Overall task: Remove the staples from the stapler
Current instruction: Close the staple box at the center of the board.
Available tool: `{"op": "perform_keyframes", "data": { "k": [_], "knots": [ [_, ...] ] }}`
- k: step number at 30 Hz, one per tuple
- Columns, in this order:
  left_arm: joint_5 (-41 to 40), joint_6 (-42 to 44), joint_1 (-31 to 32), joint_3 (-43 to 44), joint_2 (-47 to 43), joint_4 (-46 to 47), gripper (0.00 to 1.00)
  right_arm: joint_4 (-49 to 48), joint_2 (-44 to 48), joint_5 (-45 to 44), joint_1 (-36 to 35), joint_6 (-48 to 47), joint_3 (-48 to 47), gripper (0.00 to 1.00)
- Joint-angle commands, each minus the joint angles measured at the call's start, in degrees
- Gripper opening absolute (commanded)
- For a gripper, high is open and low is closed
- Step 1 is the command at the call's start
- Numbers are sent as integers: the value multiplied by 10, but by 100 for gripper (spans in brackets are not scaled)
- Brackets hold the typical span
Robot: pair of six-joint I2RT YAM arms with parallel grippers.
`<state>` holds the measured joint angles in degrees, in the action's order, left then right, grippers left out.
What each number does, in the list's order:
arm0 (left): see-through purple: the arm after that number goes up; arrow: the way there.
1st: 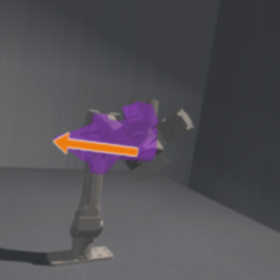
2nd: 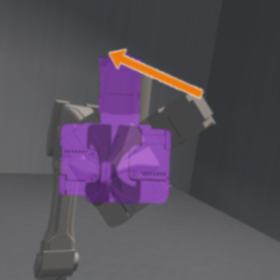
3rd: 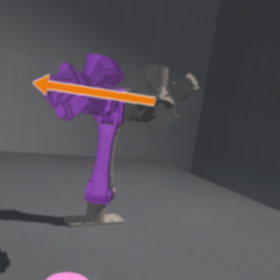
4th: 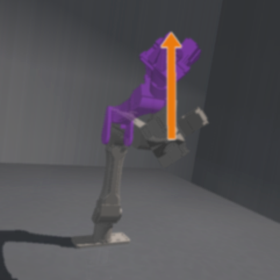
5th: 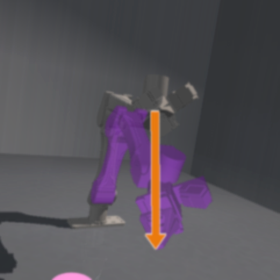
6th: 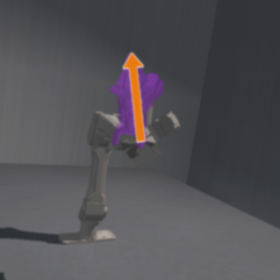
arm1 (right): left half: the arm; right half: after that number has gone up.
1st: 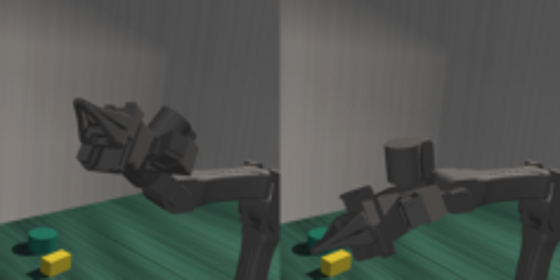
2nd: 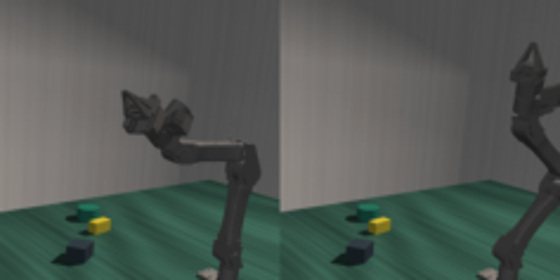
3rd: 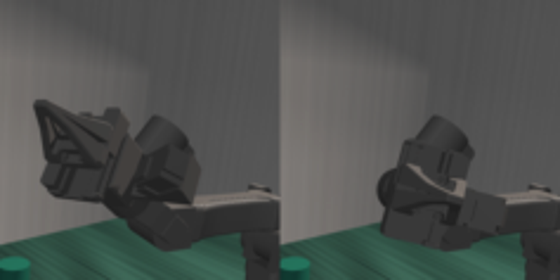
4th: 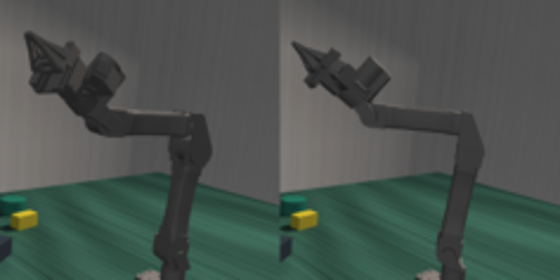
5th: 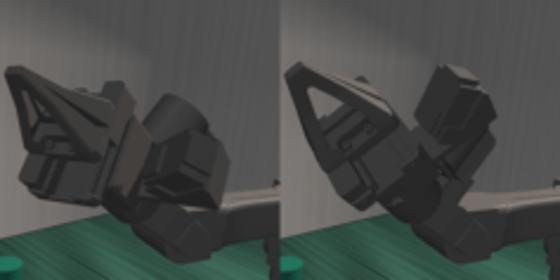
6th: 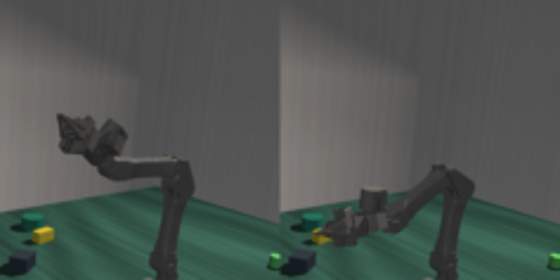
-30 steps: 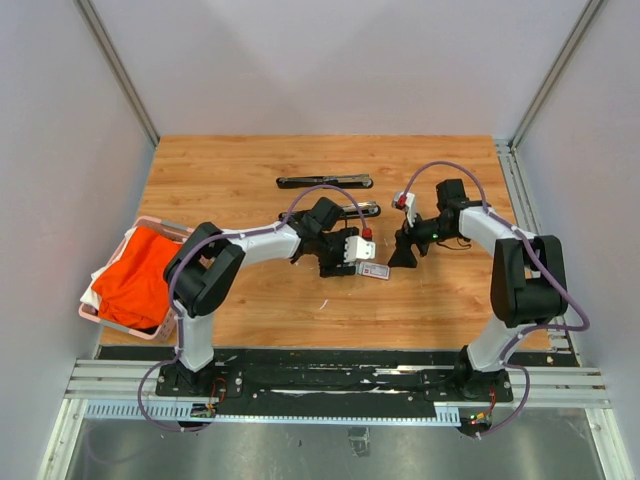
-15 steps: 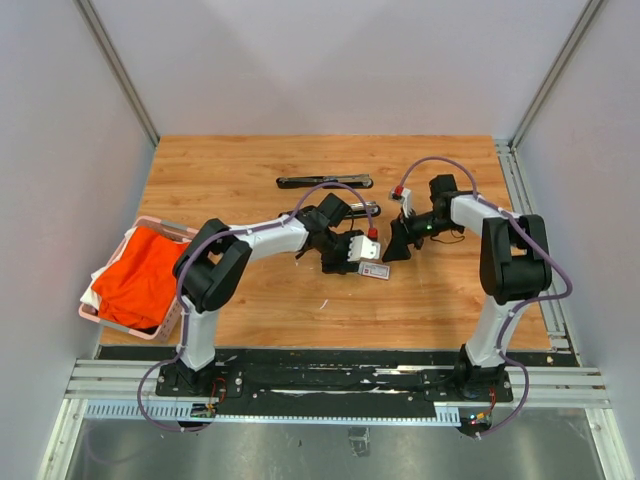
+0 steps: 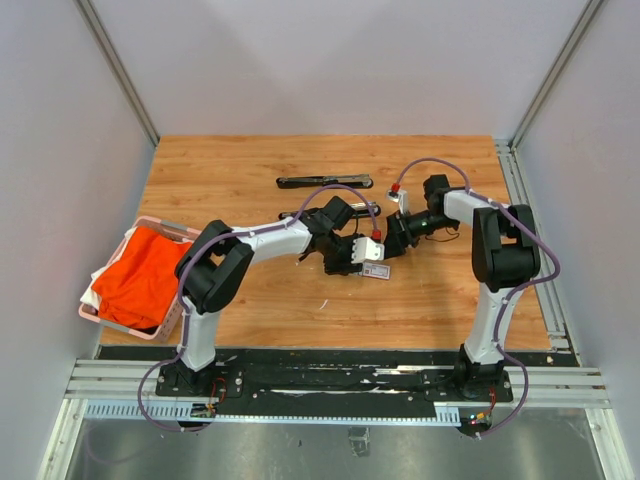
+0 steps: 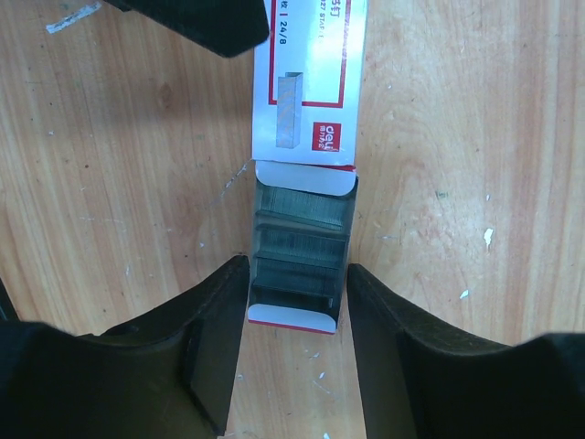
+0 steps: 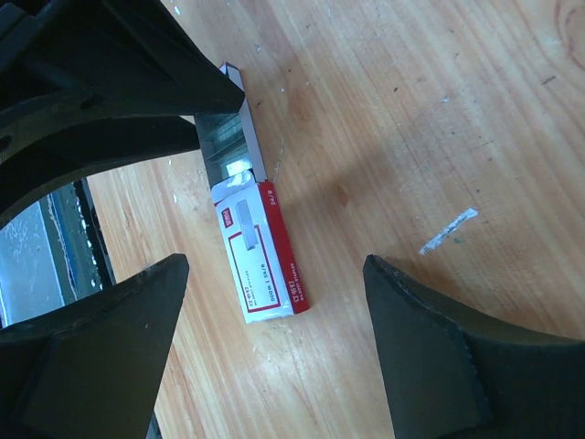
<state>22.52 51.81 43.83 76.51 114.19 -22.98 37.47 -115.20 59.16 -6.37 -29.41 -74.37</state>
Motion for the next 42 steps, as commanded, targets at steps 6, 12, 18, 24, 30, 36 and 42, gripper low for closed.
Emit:
{"op": "perform_keyframes", "data": {
  "k": [6, 12, 18, 24, 30, 36, 42],
  "knots": [
    [-19, -47, 12, -8, 24, -29, 52, 23, -12, 24, -18, 8, -2, 80],
    [-33, -88, 13, -6, 29, -25, 50, 40, -25, 38, -34, -14, -8, 80],
    [-32, -105, 13, -15, 26, -21, 50, 57, -35, 53, -43, -33, -16, 80],
    [-29, -108, 17, -24, 20, -20, 50, 57, -32, 35, -43, -30, -25, 80],
    [-56, -102, 16, -24, 25, -25, 50, 58, -12, 12, -21, -26, -29, 80],
    [-56, -107, 16, -29, 17, -31, 49, 77, 14, -19, 19, -30, -22, 80],
    [-71, -122, 16, -18, 24, -35, 45, 109, 47, -35, 27, -47, 10, 80]
  ]
}}
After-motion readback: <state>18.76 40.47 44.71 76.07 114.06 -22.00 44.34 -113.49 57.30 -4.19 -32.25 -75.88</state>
